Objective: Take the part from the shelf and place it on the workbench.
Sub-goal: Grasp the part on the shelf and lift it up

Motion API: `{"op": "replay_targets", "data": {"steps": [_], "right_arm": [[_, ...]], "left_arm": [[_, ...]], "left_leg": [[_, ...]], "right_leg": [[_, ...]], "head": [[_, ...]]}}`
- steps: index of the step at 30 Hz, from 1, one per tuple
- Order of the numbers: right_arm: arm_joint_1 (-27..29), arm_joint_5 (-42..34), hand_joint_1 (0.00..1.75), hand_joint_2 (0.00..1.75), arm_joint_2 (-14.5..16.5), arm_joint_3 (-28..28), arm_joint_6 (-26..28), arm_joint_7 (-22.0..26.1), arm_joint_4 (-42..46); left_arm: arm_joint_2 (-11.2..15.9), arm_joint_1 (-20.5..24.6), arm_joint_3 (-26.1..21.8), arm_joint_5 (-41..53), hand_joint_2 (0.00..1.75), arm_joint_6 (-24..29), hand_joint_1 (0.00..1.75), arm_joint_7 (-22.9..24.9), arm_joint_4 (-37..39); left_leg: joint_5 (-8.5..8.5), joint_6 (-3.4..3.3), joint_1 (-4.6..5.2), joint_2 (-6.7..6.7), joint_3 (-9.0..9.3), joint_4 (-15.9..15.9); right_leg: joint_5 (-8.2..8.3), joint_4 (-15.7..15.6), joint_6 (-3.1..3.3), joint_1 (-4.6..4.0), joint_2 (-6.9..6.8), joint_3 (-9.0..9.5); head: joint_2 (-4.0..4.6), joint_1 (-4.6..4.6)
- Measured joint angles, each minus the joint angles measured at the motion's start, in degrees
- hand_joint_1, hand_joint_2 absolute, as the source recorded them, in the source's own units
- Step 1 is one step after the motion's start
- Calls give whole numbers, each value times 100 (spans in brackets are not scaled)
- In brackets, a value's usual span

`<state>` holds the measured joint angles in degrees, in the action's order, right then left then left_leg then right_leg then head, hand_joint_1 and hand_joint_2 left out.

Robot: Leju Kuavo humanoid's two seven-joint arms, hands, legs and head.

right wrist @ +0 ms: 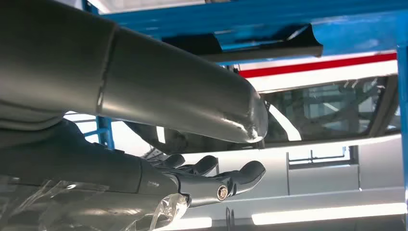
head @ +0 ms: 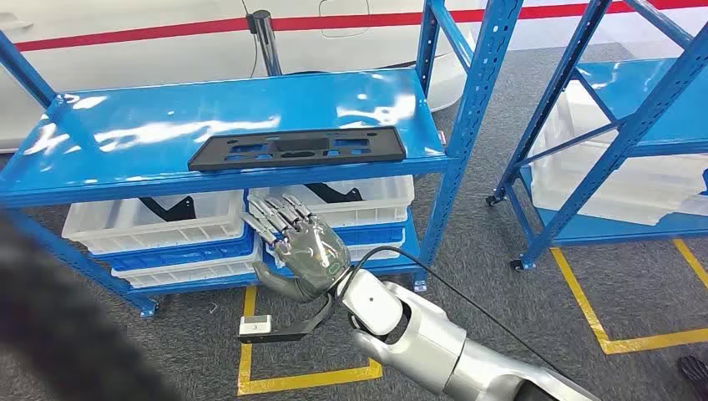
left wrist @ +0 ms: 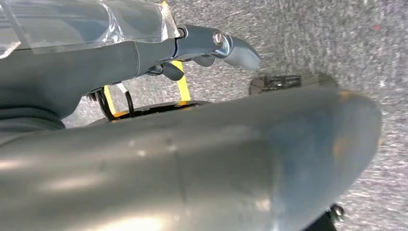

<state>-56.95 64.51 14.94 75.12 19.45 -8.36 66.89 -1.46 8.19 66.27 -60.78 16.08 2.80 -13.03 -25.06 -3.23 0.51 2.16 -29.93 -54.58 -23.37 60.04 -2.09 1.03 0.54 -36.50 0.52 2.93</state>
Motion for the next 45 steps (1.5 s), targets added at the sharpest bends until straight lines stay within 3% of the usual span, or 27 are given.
{"op": "replay_targets", "data": {"steps": [3, 7, 9, 11, 12, 13, 14, 16, 17, 18, 20, 23, 24, 26, 27, 28, 29, 30, 32, 34, 38, 40, 42, 43, 44, 45], "right_arm": [[-8, 3, 0, 0, 4, 0, 4, -3, -5], [-25, 5, 0, 0, 28, 0, 13, -4, -13], [-36, 5, 0, 0, 46, 0, 14, -6, -16], [-31, 6, 0, 0, 49, 0, 15, -8, -25], [-22, 7, 0, 0, 49, 0, 16, -8, -31], [-16, 8, 0, 0, 49, 0, 17, -8, -34], [-13, 10, 0, 0, 50, 0, 18, -8, -36], [-20, 12, 0, 0, 52, 0, 20, -8, -37], [-28, 12, 0, 0, 54, 0, 22, -9, -39], [-34, 12, 0, 0, 55, 0, 26, -9, -42], [-37, 12, 0, 0, 57, 0, 35, -9, -49], [-38, 12, 0, 0, 67, -2, 44, -8, -54], [-40, 12, 0, 0, 69, -2, 48, -9, -55], [-25, -6, 0, 0, 61, -2, 42, -8, -61], [-7, -25, 0, 0, 54, -1, 25, -6, -68], [12, -54, 0, 0, 47, 0, 2, -3, -75], [25, -90, 0, 44, 42, 1, -35, 3, -82], [30, -146, 0, 87, 38, 2, -97, 10, -88], [22, -329, 0, 175, 37, 4, -331, 14, -99], [11, -543, 0, 175, 48, 7, -659, -36, -140], [-31, -778, 0, 175, 93, 11, -1174, -230, -316], [-68, -873, 0, 175, 130, 14, -1354, -278, -419], [-90, -997, 0, 175, 164, 38, -1514, -306, -570], [-94, -1057, 0, 175, 180, 56, -1582, -317, -657], [-96, -1112, 0, 175, 193, 73, -1637, -330, -740], [-97, -1156, 0, 175, 203, 84, -1678, -341, -805]], "left_arm": [[-1, 14, 0, 1, 0, -3, 0, 3, 0], [6, 20, 0, 4, 0, -3, 0, 15, 0], [5, 33, 0, 7, 0, -3, 0, 17, 0], [4, 35, 0, 11, 0, -3, 0, 17, 0], [4, 30, 1, 13, 0, 0, 0, 17, 0], [5, 26, 1, 13, 0, 2, 0, 17, 0], [5, 24, 1, 14, 0, 7, 0, 17, 0], [6, 26, 0, 18, 0, 14, 0, 18, 0], [5, 30, 0, 20, 0, 16, 0, 18, 0], [4, 35, 0, 24, 0, 14, 0, 19, 0], [2, 33, 1, 28, 0, 10, 0, 22, 0], [2, 24, 1, 32, 0, 13, 0, 28, 0], [2, 29, 1, 32, 0, 15, 0, 31, 0], [1, 38, 0, 30, 0, 11, 0, 39, 0], [-1, 35, 1, 29, 0, 8, 0, 43, 0], [-3, 30, 1, 27, 0, 3, 0, 44, 0], [-4, 26, 2, 24, 0, -2, 0, 44, 0], [-5, 25, 2, 21, 0, -5, 0, 44, 0], [-7, 30, 1, 9, 0, -11, 0, 43, 0], [-9, 36, 0, -14, 0, -16, 0, 33, 0], [-9, 37, 0, -48, 0, -17, 0, -4, 0], [-8, 43, 0, -66, 0, -16, 0, -15, 0], [-9, 38, 0, -85, 0, -17, 0, -23, 0], [-9, 33, 0, -92, 0, -18, 0, -27, 0], [-9, 28, 0, -96, 0, -19, 0, -32, 0], [-8, 25, 0, -99, 0, -20, 0, -35, 0]], "left_leg": [[-70, 54, 26, 31, 8, -21], [-208, 168, 4, -5, -25, -154], [-455, 259, -31, -80, -335, -756], [-683, 334, -82, -112, -836, -1565], [-675, 354, -103, -119, -1012, -1776], [-540, 366, -117, -126, -1066, -1740], [-308, 368, -126, -141, -1004, -1472], [197, 349, -119, -232, -692, -628], [327, 327, -90, -284, -562, -296], [370, 294, -61, -322, -483, -110], [317, 221, -10, -312, -452, -42], [297, 91, -42, -238, -374, 9], [285, 45, -52, -219, -331, 30], [236, -29, -33, -182, -269, 34], [209, -47, -23, -153, -235, 34], [179, -57, -15, -124, -196, 33], [146, -56, -10, -93, -151, 32], [110, -46, -7, -65, -99, 31], [25, -3, 12, -25, -17, 19], [-45, 51, 29, -8, 8, 17], [-191, 169, 2, -44, -38, -130], [-418, 257, -40, -95, -353, -724], [-608, 326, -90, -113, -832, -1471], [-597, 345, -105, -116, -995, -1662], [-497, 354, -115, -120, -1064, -1659], [-299, 354, -120, -126, -1017, -1427]], "right_leg": [[11, -294, 28, -6, 49, 129], [-52, -346, 130, 11, 20, 191], [-87, -354, 171, 34, -10, 232], [-134, -353, 180, 37, -43, 267], [-162, -353, 175, 39, -59, 294], [-193, -352, 165, 43, -73, 333], [-229, -353, 151, 49, -88, 383], [-303, -368, 110, 59, -121, 497], [-334, -381, 84, 53, -135, 540], [-355, -398, 54, 46, -151, 564], [-377, -435, -9, 32, -186, 586], [-505, -263, -90, 34, -182, 548], [-625, 16, -99, 34, -152, 418], [-899, 843, -95, 23, -103, -46], [-960, 1186, -93, 18, -93, -277], [-912, 1333, -88, 13, -88, -424], [-744, 1233, -77, 11, -84, -451], [-493, 922, -61, 11, -81, -371], [-51, 94, -19, 10, -60, -67], [60, -332, 25, -1, -36, 103], [-12, -385, 136, 10, -31, 157], [-48, -392, 187, 27, -39, 201], [-99, -392, 206, 26, -44, 243], [-127, -392, 201, 26, -46, 272], [-158, -392, 192, 27, -46, 309], [-191, -392, 183, 28, -47, 357]], "head": [[4, 2], [3, 6], [2, 12], [2, 14], [2, 13], [2, 13], [1, 13], [0, 14], [0, 15], [0, 15], [0, 16], [-1, 13], [-2, 9], [-2, 6], [-2, 5], [-2, 5], [-1, 4], [-1, 4], [-2, 5], [-2, 6], [-2, 10], [-2, 13], [-2, 15], [-1, 15], [-1, 15], [-1, 15]]}}
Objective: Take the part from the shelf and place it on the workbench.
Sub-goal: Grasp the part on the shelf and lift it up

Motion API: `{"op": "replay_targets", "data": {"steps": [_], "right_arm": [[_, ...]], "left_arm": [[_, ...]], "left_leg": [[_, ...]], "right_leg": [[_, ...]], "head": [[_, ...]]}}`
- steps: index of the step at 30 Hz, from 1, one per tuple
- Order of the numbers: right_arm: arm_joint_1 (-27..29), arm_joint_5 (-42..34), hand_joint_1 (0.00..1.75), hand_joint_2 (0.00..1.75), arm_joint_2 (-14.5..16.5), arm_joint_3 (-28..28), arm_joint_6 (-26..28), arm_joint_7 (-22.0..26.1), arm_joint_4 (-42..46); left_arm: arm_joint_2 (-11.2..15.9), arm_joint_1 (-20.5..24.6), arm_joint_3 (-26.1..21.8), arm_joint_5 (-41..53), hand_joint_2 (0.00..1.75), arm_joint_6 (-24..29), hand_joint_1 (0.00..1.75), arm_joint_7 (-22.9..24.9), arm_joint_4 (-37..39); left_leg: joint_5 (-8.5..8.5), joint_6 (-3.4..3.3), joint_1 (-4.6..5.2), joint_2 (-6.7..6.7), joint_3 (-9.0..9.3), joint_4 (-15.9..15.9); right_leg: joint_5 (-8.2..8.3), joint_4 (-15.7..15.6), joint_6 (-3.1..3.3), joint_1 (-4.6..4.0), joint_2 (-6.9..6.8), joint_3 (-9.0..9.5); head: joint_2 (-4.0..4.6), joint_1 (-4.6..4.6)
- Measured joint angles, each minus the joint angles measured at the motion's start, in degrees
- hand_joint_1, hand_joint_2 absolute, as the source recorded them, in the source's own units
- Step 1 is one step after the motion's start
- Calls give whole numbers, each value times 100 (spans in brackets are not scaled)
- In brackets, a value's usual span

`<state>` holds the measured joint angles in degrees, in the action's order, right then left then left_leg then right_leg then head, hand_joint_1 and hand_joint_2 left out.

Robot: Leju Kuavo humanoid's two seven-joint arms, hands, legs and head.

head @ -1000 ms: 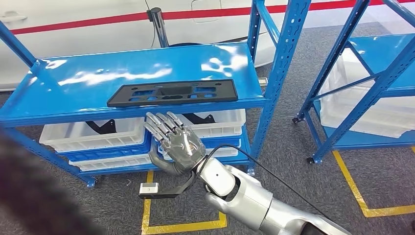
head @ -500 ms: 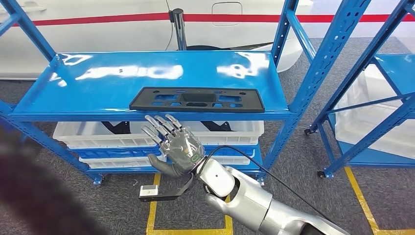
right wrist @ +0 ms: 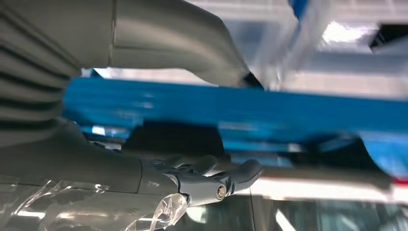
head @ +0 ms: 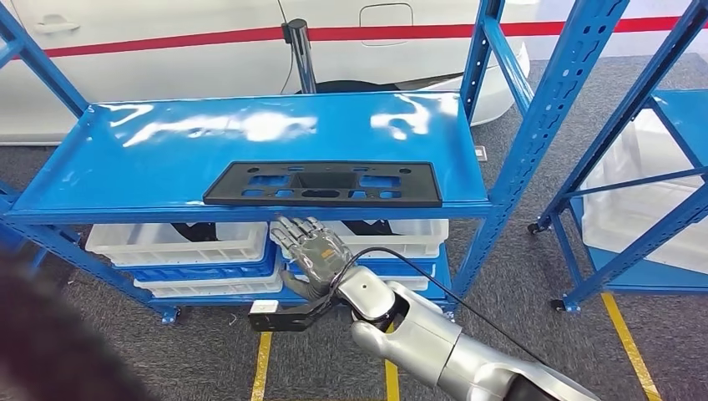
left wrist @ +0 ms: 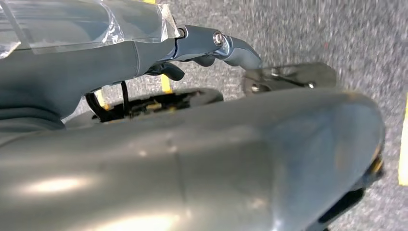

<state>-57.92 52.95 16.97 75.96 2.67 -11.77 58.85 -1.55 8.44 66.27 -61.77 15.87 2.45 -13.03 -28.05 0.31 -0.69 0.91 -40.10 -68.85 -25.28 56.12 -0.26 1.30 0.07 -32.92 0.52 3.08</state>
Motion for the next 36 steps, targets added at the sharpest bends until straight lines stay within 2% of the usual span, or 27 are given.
{"op": "replay_targets", "data": {"steps": [1, 3, 4, 6, 8, 9, 11, 13, 14, 15, 16, 17, 18, 19, 20, 22, 24, 25, 26, 28, 29, 30, 31, 33, 34, 35, 36], "right_arm": [[-7, -28, 0, 175, 12, 3, -20, -7, -37], [-40, -66, 0, 175, 40, 4, -42, -23, -105], [-61, -76, 0, 175, 54, 4, -46, -42, -137], [-83, -82, 0, 175, 69, 5, -37, -101, -194], [-92, -74, 0, 175, 85, 4, 7, -174, -228], [-99, -58, 0, 175, 92, 3, 48, -213, -244], [-108, 24, 0, 175, 90, 1, 198, -322, -271], [-101, 147, 0, 175, 68, 1, 364, -451, -290], [-96, 206, 0, 175, 54, 1, 421, -505, -298], [-94, 262, 0, 175, 39, 1, 463, -549, -304], [-95, 322, 0, 175, 28, 1, 499, -585, -308], [-99, 392, 0, 175, 21, 1, 535, -622, -309], [-107, 468, 0, 175, 14, 1, 579, -656, -308], [-117, 548, 0, 175, 11, -1, 621, -688, -307], [-125, 624, 0, 175, 7, -5, 660, -718, -301], [-141, 737, 0, 175, -7, -16, 701, -764, -266], [-166, 795, 0, 175, -24, -37, 704, -788, -183], [-183, 809, 0, 175, -30, -51, 696, -791, -131], [-197, 819, 0, 175, -34, -65, 685, -789, -79], [-204, 828, 0, 175, -46, -81, 663, -787, 0], [-199, 830, 0, 175, -55, -84, 655, -786, 28], [-193, 831, 0, 175, -64, -85, 650, -786, 53], [-189, 834, 0, 175, -73, -87, 649, -787, 77], [-192, 841, 0, 175, -86, -99, 635, -795, 130], [-197, 841, 0, 175, -90, -105, 619, -798, 150], [-202, 832, 0, 175, -94, -111, 593, -797, 164], [-202, 812, 0, 175, -100, -114, 556, -786, 170]], "left_arm": [[1, -1, 0, -1, 0, -1, 0, 0, 0], [2, 1, 0, 2, 0, -2, 0, 0, 0], [1, 4, 0, 5, 0, -4, 0, 0, 0], [0, 1, 0, 10, 0, -9, 0, 2, 0], [-1, -12, 0, 15, 0, -10, 0, 7, 0], [0, -14, -1, 20, 0, -9, 0, 11, 1], [-2, -11, -2, 40, 0, -7, 0, 25, 1], [-7, -15, -2, 63, 0, -9, 0, 37, 0], [-9, -24, -2, 71, 0, -9, 0, 44, 0], [-9, -35, -2, 76, 0, -9, 0, 48, 0], [-9, -43, -2, 83, 0, -8, 0, 53, 0], [-9, -48, -2, 87, 0, -7, 0, 56, 1], [-9, -46, -2, 91, 0, -6, 0, 56, 1], [-8, -43, -2, 93, 0, -4, 0, 57, 1], [-8, -40, -2, 94, 0, -3, 0, 57, 1], [-7, -45, -2, 95, 0, -3, 0, 41, 1], [-4, -53, -2, 101, 0, -15, 0, 3, 1], [-2, -52, -2, 105, 0, -27, 0, -14, 1], [-1, -51, -2, 108, 0, -38, 0, -23, 0], [-1, -51, -2, 110, 0, -56, 0, -37, 0], [-1, -54, -2, 110, 0, -59, 0, -45, 0], [-1, -56, -2, 109, 0, -61, 0, -51, 1], [0, -57, -2, 107, 0, -62, 0, -56, 1], [3, -57, -2, 103, 0, -62, 0, -63, 1], [6, -55, -2, 100, 0, -62, 0, -68, 1], [9, -52, -2, 97, 0, -67, 0, -74, 2], [11, -52, -2, 89, 0, -71, 0, -78, 2]], "left_leg": [[268, -12, 0, -10, 141, 413], [631, -66, 34, -40, 447, 1174], [694, -99, 60, -50, 535, 1373], [659, -161, 108, -47, 572, 1431], [643, -229, 86, -35, 632, 1478], [634, -267, 73, -33, 681, 1510], [595, -338, 72, -33, 774, 1546], [540, -379, 90, -26, 835, 1545], [508, -385, 96, -15, 871, 1544], [474, -382, 99, 0, 914, 1543], [435, -371, 100, 15, 966, 1542], [393, -353, 100, 26, 1014, 1539], [345, -326, 116, 32, 1052, 1526], [301, -300, 128, 35, 1077, 1517], [266, -275, 138, 37, 1087, 1511], [226, -234, 134, 35, 1105, 1512], [137, -174, 111, 18, 1061, 1381], [22, -135, 95, 7, 949, 1146], [-128, -95, 78, -4, 763, 789], [-425, -39, 50, -18, 275, -71], [-457, -30, 44, -24, 88, -331], [-381, -32, 41, -29, 4, -377], [-192, -45, 41, -33, 37, -183], [325, -117, 61, -38, 364, 696], [498, -160, 85, -42, 522, 1095], [587, -198, 109, -47, 631, 1354], [589, -225, 132, -50, 673, 1453]], "right_leg": [[-38, -1, -14, 0, 0, 57], [-105, -24, -53, -5, 2, 153], [-126, -39, -80, -7, 3, 178], [-150, -72, -141, -10, -2, 199], [-205, -47, -207, -8, -10, 224], [-277, 84, -225, -10, -11, 180], [-540, 736, -232, -17, -8, -139], [-765, 1514, -225, -20, -7, -618], [-737, 1687, -220, -21, -7, -774], [-596, 1631, -213, -22, -7, -819], [-361, 1354, -202, -22, -7, -754], [-87, 920, -189, -22, -7, -596], [106, 499, -178, -24, -5, -426], [222, 189, -166, -25, -2, -297], [256, 19, -149, -31, 2, -224], [218, -24, -104, -43, 13, -202], [199, -32, -50, -32, 19, -183], [189, -36, -26, -18, 19, -170], [176, -36, -7, -14, 19, -159], [146, -36, 13, -14, 18, -142], [129, -36, 15, -15, 19, -127], [110, -36, 13, -15, 20, -106], [89, -36, 7, -17, 22, -75], [45, -41, -10, -18, 27, 1], [23, -43, -27, -26, 30, 26], [5, -46, -49, -30, 30, 40], [-8, -49, -74, -32, 27, 42]], "head": [[-1, 0], [0, 0], [-1, -1], [-1, 0], [-1, -1], [-2, -4], [-2, -7], [-2, -8], [-2, -8], [-2, -9], [-2, -9], [-2, -9], [-2, -8], [-2, -8], [-2, -8], [-2, -7], [-2, -4], [-2, -2], [-2, 0], [-2, 2], [-2, 2], [-2, 2], [-2, 2], [-2, 2], [-2, 3], [-2, 3], [-2, 3]]}}
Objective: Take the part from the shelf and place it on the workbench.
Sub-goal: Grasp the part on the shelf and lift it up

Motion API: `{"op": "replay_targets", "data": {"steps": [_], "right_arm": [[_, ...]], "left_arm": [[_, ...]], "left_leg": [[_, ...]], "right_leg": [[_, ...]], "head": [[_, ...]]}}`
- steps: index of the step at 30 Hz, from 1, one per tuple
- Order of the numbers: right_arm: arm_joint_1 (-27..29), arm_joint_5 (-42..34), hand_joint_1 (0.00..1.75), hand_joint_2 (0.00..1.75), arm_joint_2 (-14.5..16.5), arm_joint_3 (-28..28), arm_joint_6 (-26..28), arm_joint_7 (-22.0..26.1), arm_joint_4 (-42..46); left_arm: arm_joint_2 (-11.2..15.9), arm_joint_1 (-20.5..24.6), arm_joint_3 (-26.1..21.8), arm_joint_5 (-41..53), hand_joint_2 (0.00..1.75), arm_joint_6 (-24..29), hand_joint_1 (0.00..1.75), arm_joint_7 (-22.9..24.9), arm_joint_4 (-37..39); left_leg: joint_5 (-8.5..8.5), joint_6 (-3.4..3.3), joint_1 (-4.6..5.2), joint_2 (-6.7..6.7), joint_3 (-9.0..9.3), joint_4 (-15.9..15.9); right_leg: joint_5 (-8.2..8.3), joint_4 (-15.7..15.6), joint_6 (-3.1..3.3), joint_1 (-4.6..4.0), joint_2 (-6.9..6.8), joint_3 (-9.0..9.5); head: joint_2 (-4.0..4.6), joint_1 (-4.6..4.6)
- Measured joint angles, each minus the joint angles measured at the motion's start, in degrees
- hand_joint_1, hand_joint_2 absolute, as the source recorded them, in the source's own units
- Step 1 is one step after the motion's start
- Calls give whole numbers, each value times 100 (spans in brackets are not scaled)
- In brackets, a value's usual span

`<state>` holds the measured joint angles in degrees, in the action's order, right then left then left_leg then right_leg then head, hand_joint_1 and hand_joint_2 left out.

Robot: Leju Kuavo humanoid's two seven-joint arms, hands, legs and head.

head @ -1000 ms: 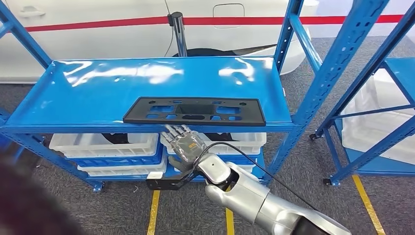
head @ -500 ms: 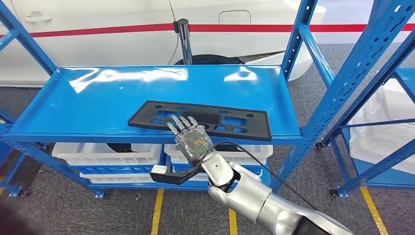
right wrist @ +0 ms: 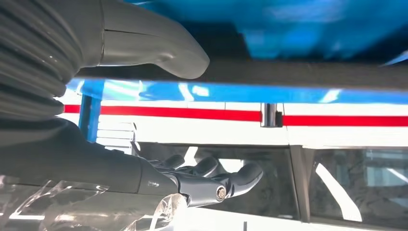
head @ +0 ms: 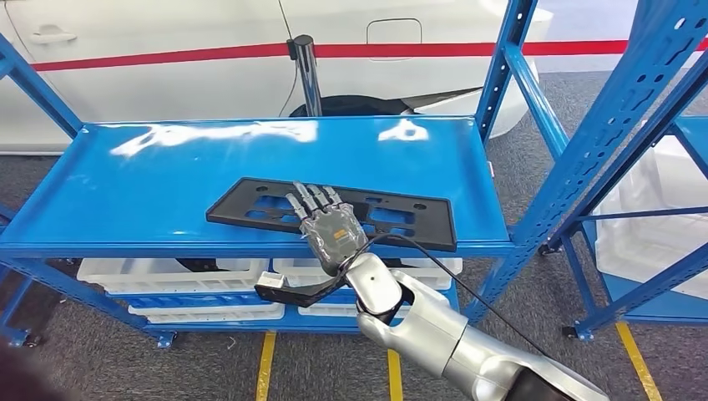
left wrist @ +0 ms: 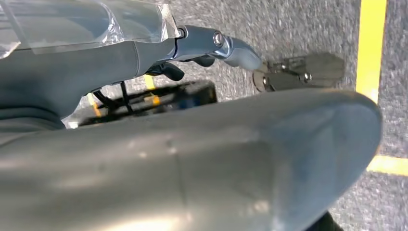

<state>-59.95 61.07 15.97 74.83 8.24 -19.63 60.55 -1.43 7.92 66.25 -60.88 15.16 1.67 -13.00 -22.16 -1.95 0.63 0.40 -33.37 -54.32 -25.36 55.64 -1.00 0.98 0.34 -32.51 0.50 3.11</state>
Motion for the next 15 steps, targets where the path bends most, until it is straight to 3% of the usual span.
{"op": "replay_targets", "data": {"steps": [4, 7, 8, 9, 10, 13, 15], "right_arm": [[7, -148, 0, 175, -8, -4, -213, 112, 4], [22, -302, 0, 175, -15, -3, -378, 208, -3], [35, -358, 0, 175, -19, -1, -431, 239, -8], [48, -405, 0, 175, -21, 2, -476, 264, -15], [55, -445, 0, 175, -21, 4, -517, 280, -21], [45, -564, 0, 175, -11, 5, -625, 307, -34], [33, -649, 0, 175, 9, 5, -714, 315, -48]], "left_arm": [[1, -21, 0, -50, 0, -20, 0, -15, 0], [-3, -20, 0, -87, 0, -34, 0, -30, 0], [-4, -23, -1, -99, 0, -38, 0, -36, 0], [-5, -26, -2, -110, 0, -42, 0, -42, 0], [-6, -30, -4, -120, 0, -43, 0, -49, 0], [-7, -31, -10, -143, 0, -45, 0, -78, 0], [-5, -28, -14, -166, 0, -44, 0, -104, 0]], "left_leg": [[8, -72, -22, 12, 88, 95], [-7, -128, -32, 11, 151, 123], [-14, -135, -31, 13, 159, 122], [-22, -137, -32, 17, 166, 121], [-30, -131, -36, 23, 176, 119], [-92, -65, -32, 50, 206, 73], [-140, -14, -7, 57, 194, 29]], "right_leg": [[-130, 157, -121, -4, -20, -40], [-641, 1238, -153, -9, -19, -549], [-758, 1593, -157, -9, -19, -743], [-753, 1737, -160, -7, -20, -844], [-632, 1638, -159, -4, -21, -825], [-49, 487, -146, 13, -19, -303], [74, 70, -108, 11, -8, -112]], "head": [[0, -3], [0, -5], [0, -5], [0, -5], [0, -5], [0, -5], [0, -4]]}}
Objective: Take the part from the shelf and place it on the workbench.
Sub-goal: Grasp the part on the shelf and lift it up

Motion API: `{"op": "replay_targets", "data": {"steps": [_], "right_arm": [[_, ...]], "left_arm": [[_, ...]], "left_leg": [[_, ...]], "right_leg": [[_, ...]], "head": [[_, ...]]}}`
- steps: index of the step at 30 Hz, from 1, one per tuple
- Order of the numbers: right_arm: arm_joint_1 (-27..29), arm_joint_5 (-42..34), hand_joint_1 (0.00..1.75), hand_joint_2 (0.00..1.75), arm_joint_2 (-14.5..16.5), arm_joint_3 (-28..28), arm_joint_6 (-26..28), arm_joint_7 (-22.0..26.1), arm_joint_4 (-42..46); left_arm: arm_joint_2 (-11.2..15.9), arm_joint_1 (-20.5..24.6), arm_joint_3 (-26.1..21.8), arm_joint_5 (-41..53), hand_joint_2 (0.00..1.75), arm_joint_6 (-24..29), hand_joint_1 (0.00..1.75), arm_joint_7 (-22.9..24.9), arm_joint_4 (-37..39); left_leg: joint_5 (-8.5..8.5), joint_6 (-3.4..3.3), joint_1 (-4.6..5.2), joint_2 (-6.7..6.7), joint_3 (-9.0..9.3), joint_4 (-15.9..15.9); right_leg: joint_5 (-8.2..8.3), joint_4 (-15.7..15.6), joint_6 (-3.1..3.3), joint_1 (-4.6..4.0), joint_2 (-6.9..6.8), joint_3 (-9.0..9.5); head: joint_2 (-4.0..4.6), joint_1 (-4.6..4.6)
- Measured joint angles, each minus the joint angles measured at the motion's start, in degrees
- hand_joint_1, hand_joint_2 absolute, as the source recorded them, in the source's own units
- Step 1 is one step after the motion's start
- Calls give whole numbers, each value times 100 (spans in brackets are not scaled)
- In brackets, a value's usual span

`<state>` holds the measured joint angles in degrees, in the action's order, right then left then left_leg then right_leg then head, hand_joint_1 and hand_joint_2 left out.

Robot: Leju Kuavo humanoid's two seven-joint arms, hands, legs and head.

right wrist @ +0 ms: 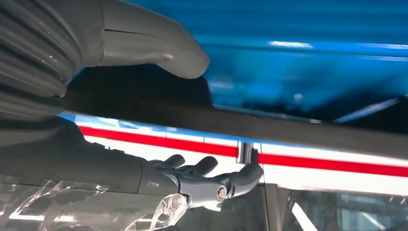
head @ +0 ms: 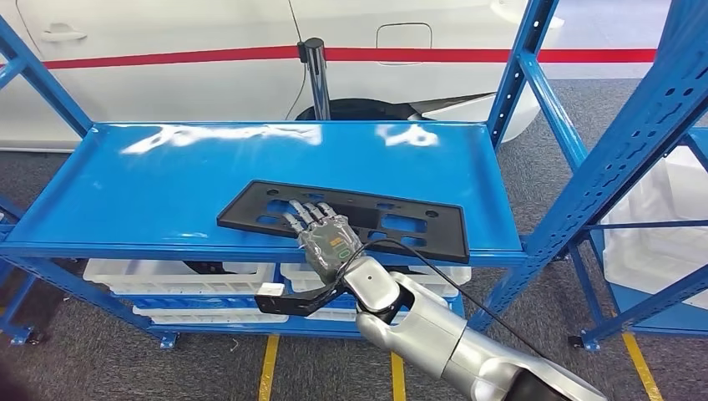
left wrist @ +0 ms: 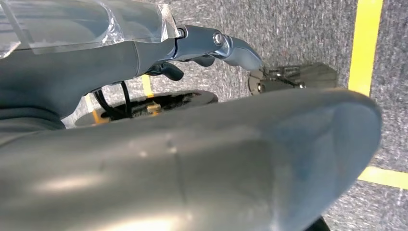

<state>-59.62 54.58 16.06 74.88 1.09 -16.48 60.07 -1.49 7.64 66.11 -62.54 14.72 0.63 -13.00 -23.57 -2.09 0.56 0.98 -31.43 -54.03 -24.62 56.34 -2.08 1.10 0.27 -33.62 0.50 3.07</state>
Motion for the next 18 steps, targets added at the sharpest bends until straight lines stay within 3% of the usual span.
{"op": "replay_targets", "data": {"steps": [4, 6, 8, 9, 10, 11, 13, 14, 15, 18], "right_arm": [[-31, -148, 0, 175, 45, 1, -211, -17, -50], [-51, -172, 0, 175, 80, 2, -250, -22, -74], [-54, -186, 0, 175, 98, 8, -266, -23, -101], [-52, -196, 0, 175, 102, 11, -270, -29, -115], [-51, -213, 0, 175, 106, 14, -271, -47, -131], [-53, -232, 0, 175, 113, 15, -267, -79, -144], [-77, -283, 0, 175, 134, 14, -245, -172, -170], [-98, -303, 0, 175, 142, 12, -232, -217, -185], [-117, -329, 0, 175, 146, 10, -221, -252, -201], [-140, -387, 0, 175, 147, 7, -211, -315, -246]], "left_arm": [[3, -8, -6, -43, 0, 4, 0, -23, 0], [3, -7, -8, -50, 0, 5, 0, -27, 0], [3, -8, -9, -51, 0, 5, 0, -29, 0], [3, -11, -10, -52, 0, 5, 0, -30, 0], [3, -14, -10, -52, 0, 6, 0, -30, 0], [3, -16, -10, -53, 0, 7, 0, -31, 0], [5, -14, -10, -54, 0, 9, 0, -31, 0], [5, -11, -11, -54, 0, 10, 0, -31, 0], [5, -9, -11, -54, 0, 10, 0, -31, 0], [3, -20, -13, -63, 0, 9, 0, -30, 0]], "left_leg": [[-132, 74, -30, -12, -72, -183], [-436, 145, -58, -30, -337, -774], [-758, 193, -81, -41, -748, -1584], [-802, 199, -85, -45, -889, -1816], [-740, 194, -86, -47, -929, -1839], [-569, 175, -84, -49, -850, -1616], [-121, 97, -61, -51, -449, -704], [25, 60, -38, -56, -286, -330], [97, 31, -14, -59, -188, -100], [108, -13, 7, -60, -145, -2]], "right_leg": [[-2, -32, 122, -2, -1, 11], [-4, -36, 163, 10, -5, 19], [-12, -36, 178, 6, -8, 19], [-16, -35, 180, 4, -9, 21], [-20, -35, 181, 2, -7, 26], [-25, -35, 179, 1, -3, 37], [-37, -37, 167, -6, 6, 63], [-46, -39, 152, -10, 9, 71], [-55, -41, 130, -14, 9, 76], [-82, -54, 37, -13, -4, 98]], "head": [[0, 2], [0, 4], [0, 5], [0, 5], [0, 6], [0, 6], [0, 6], [0, 6], [0, 6], [0, 6]]}}
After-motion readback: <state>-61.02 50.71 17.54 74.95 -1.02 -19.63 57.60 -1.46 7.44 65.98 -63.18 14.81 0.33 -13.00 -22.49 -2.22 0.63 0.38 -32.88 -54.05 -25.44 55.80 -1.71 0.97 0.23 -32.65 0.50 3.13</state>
